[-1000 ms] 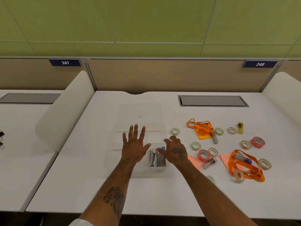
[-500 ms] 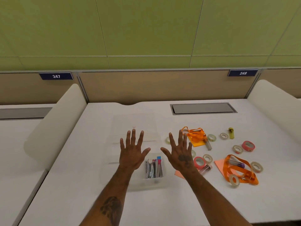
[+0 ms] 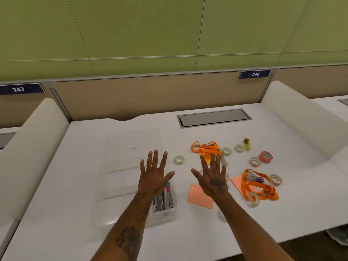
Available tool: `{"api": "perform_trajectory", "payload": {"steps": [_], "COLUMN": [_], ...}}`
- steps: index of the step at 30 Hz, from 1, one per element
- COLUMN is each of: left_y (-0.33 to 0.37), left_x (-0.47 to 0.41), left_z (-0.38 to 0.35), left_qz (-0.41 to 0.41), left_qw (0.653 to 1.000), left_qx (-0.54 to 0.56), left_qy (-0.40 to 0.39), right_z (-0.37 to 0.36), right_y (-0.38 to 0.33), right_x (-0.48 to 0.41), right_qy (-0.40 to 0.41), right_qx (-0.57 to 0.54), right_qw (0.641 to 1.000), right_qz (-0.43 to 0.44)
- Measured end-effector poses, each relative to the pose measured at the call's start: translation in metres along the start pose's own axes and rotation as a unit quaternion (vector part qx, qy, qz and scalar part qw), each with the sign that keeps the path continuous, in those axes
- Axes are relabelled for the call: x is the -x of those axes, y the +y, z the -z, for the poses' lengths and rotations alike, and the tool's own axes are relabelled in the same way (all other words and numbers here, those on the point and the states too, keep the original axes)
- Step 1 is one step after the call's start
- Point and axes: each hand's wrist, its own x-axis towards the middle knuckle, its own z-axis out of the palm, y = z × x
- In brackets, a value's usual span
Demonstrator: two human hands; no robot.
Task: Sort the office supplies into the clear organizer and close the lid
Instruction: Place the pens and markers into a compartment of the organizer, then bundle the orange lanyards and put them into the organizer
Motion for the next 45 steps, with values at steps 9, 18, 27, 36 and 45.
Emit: {"api": "perform_trajectory", "payload": {"steps": [9,18,27,36,45], "left_y": [0.041,0.083,0.113,0.127,0.121], "left_x": [-0.055,-0.124,-0.186,-0.225,-0.229], "left_z": [-0.014,-0.036,-0.053,-0.077,-0.067], "left_qz": [-0.006,-0.011,-0.006,-0.031,0.058], "left_qw": [1.000,0.997,0.988,0.981,0.978], "left_qx": [0.013,0.009,0.062,0.061,0.154], "left_qy": [-0.022,-0.072,-0.142,-0.180,-0.126], "right_z": [-0.001,-0.013,-0.035,-0.059,-0.042], "right_y": [0.053,0.107,0.139,0.139,0.133], "right_x": [-0.050,-0.123,-0.204,-0.245,-0.254], "right_qy": [-0.058,-0.012,-0.045,-0.133,-0.064], "right_qx": [0.034,0.012,0.025,0.039,-0.078], "right_qw": [0.998,0.999,0.997,0.988,0.995], "right_qz": [0.003,0.028,0.056,0.064,0.024]}}
